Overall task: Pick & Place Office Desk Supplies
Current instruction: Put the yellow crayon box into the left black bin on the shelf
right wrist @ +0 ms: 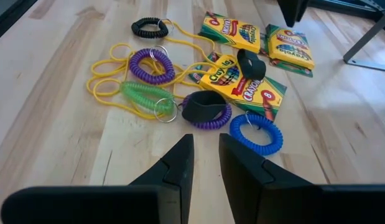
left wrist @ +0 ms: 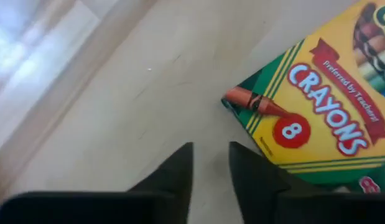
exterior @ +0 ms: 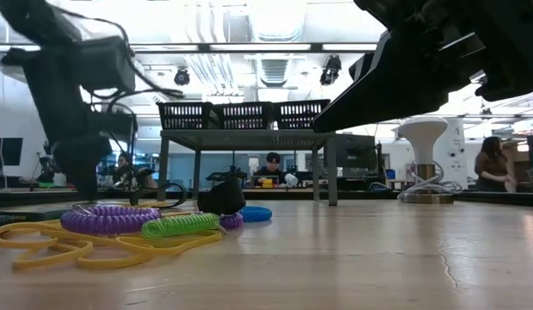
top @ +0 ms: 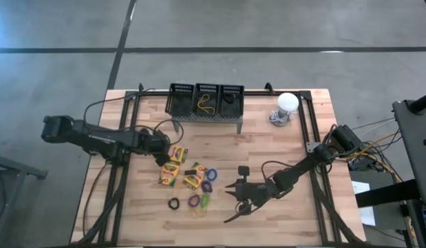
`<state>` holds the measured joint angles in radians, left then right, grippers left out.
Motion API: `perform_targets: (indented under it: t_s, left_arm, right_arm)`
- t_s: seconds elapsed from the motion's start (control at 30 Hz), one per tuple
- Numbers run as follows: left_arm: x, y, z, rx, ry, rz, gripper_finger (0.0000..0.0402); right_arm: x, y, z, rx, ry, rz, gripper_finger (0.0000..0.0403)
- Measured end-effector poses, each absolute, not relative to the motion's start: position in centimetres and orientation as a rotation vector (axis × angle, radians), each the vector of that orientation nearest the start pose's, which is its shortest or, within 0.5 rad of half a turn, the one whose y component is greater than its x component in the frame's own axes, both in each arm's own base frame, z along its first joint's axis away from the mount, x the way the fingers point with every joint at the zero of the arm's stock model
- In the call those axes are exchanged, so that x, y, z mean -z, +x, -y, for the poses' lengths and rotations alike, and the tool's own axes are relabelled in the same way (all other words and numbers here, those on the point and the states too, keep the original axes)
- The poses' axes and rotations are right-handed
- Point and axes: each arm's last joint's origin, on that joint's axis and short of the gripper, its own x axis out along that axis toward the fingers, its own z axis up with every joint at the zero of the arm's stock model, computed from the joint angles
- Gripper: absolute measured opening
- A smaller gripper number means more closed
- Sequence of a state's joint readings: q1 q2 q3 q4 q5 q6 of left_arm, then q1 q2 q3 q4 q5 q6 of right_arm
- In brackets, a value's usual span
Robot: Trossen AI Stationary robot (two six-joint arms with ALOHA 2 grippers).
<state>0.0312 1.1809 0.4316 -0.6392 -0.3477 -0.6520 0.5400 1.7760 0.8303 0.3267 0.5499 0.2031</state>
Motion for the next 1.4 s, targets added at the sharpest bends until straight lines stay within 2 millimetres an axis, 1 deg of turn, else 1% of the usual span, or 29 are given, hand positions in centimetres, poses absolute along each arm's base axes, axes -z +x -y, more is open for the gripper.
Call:
perform_targets:
  t_s: [0.17,0.33,0.47,0.6,0.67,0.73,0.8,0.87,0.97,1.07,1.13,1.2,1.3,1.4]
  left_arm:
    - [-12.0,15.4,-1.5,-0.723,-0.345,-1.150,0.0041]
    - [-11.7,16.3,-1.3,-0.674,-0.390,-1.026,0.0008]
    - [-11.9,17.5,-1.0,-0.554,-0.481,-0.893,0.0003]
    - [-11.8,18.1,-0.5,-0.430,-0.531,-0.734,0.0004]
    - [-11.8,18.1,-0.2,-0.399,-0.537,-0.685,0.0004]
    - [-11.6,18.0,-0.1,-0.390,-0.534,-0.671,0.0004]
    - [-11.5,17.9,0.0,-0.387,-0.531,-0.672,0.0004]
    - [-11.4,17.8,0.0,-0.400,-0.526,-0.685,0.0004]
    - [-11.8,18.0,0.0,-0.430,-0.510,-0.772,0.0004]
    - [-12.4,17.8,-0.2,-0.535,-0.466,-0.902,0.0004]
    - [-12.4,17.3,-0.3,-0.618,-0.459,-0.964,0.0004]
    - [-12.3,17.0,-0.3,-0.639,-0.464,-0.982,0.0004]
    - [-11.6,16.7,-0.2,-0.624,-0.470,-0.973,0.0004]
    - [-10.9,16.5,-0.1,-0.605,-0.480,-0.909,0.0004]
  right_arm:
    - [-14.5,30.1,-16.2,0.066,-0.118,-0.524,0.0066]
    - [-14.5,30.3,-15.8,0.084,-0.091,-0.523,0.0064]
    - [-14.5,30.4,-15.6,0.099,-0.062,-0.522,0.0073]
    - [-14.5,30.5,-15.4,0.091,-0.032,-0.528,0.0088]
    - [-14.4,30.7,-15.1,0.069,-0.020,-0.539,0.0095]
    - [-14.4,31.0,-14.5,0.064,-0.008,-0.548,0.0102]
    - [-14.4,31.6,-13.3,0.065,-0.005,-0.559,0.0108]
    - [-14.3,32.2,-11.8,0.055,-0.006,-0.573,0.0115]
    - [-14.8,33.6,-9.4,0.044,0.004,-0.578,0.0127]
    - [-15.2,35.3,-7.1,0.045,-0.017,-0.579,0.0141]
    - [-14.7,36.7,-6.0,0.055,-0.065,-0.607,0.0151]
    - [-14.1,38.2,-5.0,0.063,-0.115,-0.639,0.0163]
    - [-13.3,40.8,-3.8,0.070,-0.180,-0.682,0.0183]
    - [-12.6,43.0,-2.5,0.062,-0.275,-0.761,0.0201]
